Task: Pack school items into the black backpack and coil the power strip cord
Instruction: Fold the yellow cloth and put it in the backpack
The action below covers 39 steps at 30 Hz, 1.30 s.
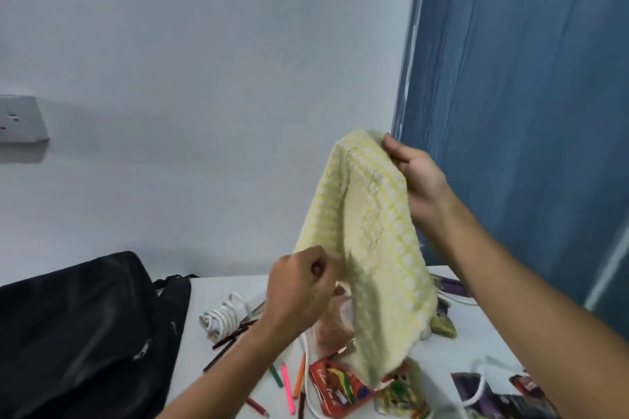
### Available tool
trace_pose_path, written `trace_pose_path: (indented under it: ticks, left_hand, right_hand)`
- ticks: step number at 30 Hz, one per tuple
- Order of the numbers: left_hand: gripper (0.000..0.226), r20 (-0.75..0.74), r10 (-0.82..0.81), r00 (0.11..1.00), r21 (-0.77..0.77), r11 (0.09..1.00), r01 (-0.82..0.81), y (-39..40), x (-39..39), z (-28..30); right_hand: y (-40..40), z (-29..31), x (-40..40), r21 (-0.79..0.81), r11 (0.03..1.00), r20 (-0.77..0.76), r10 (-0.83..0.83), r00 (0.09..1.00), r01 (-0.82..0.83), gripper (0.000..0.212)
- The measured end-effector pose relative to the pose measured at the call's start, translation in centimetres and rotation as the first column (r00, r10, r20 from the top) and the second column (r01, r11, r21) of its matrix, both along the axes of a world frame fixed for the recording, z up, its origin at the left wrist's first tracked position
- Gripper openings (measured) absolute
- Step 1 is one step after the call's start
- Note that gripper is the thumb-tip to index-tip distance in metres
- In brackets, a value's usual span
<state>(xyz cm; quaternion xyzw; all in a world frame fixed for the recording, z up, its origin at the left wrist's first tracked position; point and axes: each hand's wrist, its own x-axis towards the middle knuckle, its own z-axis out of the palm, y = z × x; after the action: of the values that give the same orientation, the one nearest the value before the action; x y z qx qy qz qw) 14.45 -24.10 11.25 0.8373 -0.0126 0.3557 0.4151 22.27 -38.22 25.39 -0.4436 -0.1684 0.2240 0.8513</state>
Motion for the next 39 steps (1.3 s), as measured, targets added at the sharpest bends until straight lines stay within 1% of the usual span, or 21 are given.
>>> trace_pose_path:
  ticks: [1, 2, 3, 4, 5, 6, 7, 8, 10, 13, 15, 18, 20, 22, 24, 26, 28, 30, 32, 36, 39]
  left_hand:
    - [0.037, -0.3, -0.112, 0.947, -0.187, 0.981, 0.057, 0.1, 0.9, -0.3]
    - [0.04, -0.498, -0.292, 0.817, -0.413, 0.908, 0.072, 0.3, 2.0, -0.6]
    - [0.043, -0.545, -0.487, 0.682, -0.615, 0.785, 0.069, 0.5, 2.9, -1.0]
    - [0.046, -0.481, -0.644, 0.595, -0.765, 0.64, 0.075, 0.6, 3.8, -1.4]
    - [0.048, -0.371, -0.747, 0.552, -0.868, 0.49, 0.08, 0.5, 4.5, -1.7]
    - [0.045, -0.259, -0.804, 0.535, -0.932, 0.353, 0.08, 0.1, 4.9, -1.8]
    - [0.038, -0.187, -0.82, 0.542, -0.96, 0.271, 0.078, -0.5, 5.2, -1.9]
    - [0.031, -0.15, -0.812, 0.564, -0.969, 0.234, 0.079, -1.1, 5.5, -1.9]
    - [0.02, -0.108, -0.782, 0.614, -0.975, 0.205, 0.089, -2.2, 5.8, -1.4]
    - [0.007, -0.109, -0.692, 0.714, -0.97, 0.23, 0.075, -2.3, 5.5, -0.8]
    - [0.008, -0.125, -0.595, 0.794, -0.973, 0.231, 0.02, -0.8, 5.3, -0.5]
    - [0.02, -0.119, -0.498, 0.859, -0.955, 0.294, 0.038, 3.0, 5.2, 0.4]
    - [0.013, -0.053, -0.424, 0.904, -0.954, 0.289, 0.079, 5.4, 4.9, 1.6]
    - [0.012, 0.036, -0.303, 0.952, -0.946, 0.298, 0.13, 7.4, 4.4, 3.1]
    - [0.015, 0.103, -0.186, 0.977, -0.898, 0.406, 0.172, 8.9, 3.6, 4.7]
    - [0.028, 0.111, -0.103, 0.988, -0.827, 0.541, 0.15, 10.1, 2.6, 5.8]
    - [0.042, 0.108, -0.07, 0.992, -0.724, 0.678, 0.127, 11.2, 1.8, 6.7]
    - [0.037, 0.1, -0.044, 0.994, -0.599, 0.795, 0.095, 11.9, 1.2, 7.3]
    - [0.03, 0.099, 0.016, 0.995, -0.515, 0.857, 0.038, 12.3, 0.7, 7.6]
    - [0.038, 0.136, 0.031, 0.99, -0.512, 0.858, 0.043, 13.0, -0.4, 8.1]
    - [0.048, 0.072, -0.039, 0.997, -0.634, 0.77, 0.076, 13.9, -0.9, 8.2]
  right_hand:
    - [-0.1, 0.1, 0.1, -0.002, 1.0, -0.005, -0.023, 1.0, 0.023, 0.057]
    - [-0.2, 0.2, 0.1, 0.003, 0.999, -0.012, -0.038, 0.999, 0.038, 0.055]
    - [-0.3, 0.1, 0.3, 0.011, 0.999, -0.02, -0.053, 0.998, 0.053, 0.054]
    - [-0.3, 0.1, 0.4, 0.017, 0.998, -0.024, -0.063, 0.998, 0.063, 0.054]
    - [-0.3, 0.0, 0.5, 0.019, 0.998, -0.026, -0.065, 0.998, 0.066, 0.055]
    - [-0.3, 0.0, 0.5, 0.025, 0.998, -0.026, -0.058, 0.998, 0.058, 0.056]
    - [-0.4, -0.1, 0.7, 0.031, 0.998, -0.025, -0.054, 0.998, 0.055, 0.056]
    - [-0.4, -0.1, 0.7, 0.042, 0.998, -0.023, -0.051, 0.998, 0.052, 0.056]
    - [-0.8, -0.1, 0.7, 0.064, 0.996, -0.019, -0.064, 0.998, 0.065, 0.056]
    - [-1.8, -0.2, 1.3, 0.074, 0.992, 0.002, -0.1, 0.995, 0.1, 0.055]
    - [-2.8, -0.3, 1.9, 0.041, 0.987, 0.013, -0.157, 0.987, 0.157, 0.053]
    - [-3.8, -0.8, 3.0, -0.121, 0.957, 0.014, -0.263, 0.965, 0.263, 0.031]
    - [-4.4, -1.4, 4.4, -0.241, 0.917, 0.037, -0.317, 0.948, 0.316, 0.025]
    - [-4.6, -2.1, 5.8, -0.337, 0.88, 0.092, -0.322, 0.942, 0.334, 0.021]
    - [-4.2, -2.8, 6.4, -0.454, 0.815, 0.201, -0.301, 0.932, 0.361, 0.009]
    - [-3.6, -3.7, 7.0, -0.518, 0.745, 0.286, -0.312, 0.906, 0.42, 0.006]
    - [-2.8, -4.5, 7.4, -0.516, 0.714, 0.32, -0.352, 0.88, 0.474, 0.01]
    - [-2.0, -5.1, 7.7, -0.472, 0.692, 0.364, -0.411, 0.836, 0.546, 0.02]
    - [-1.0, -5.3, 7.7, -0.401, 0.705, 0.405, -0.436, 0.803, 0.585, 0.023]
    - [0.6, -5.5, 7.7, -0.294, 0.827, 0.416, -0.341, 0.843, 0.48, 0.033]
    - [1.0, -5.3, 8.1, -0.239, 0.887, 0.333, -0.308, 0.891, 0.396, 0.032]
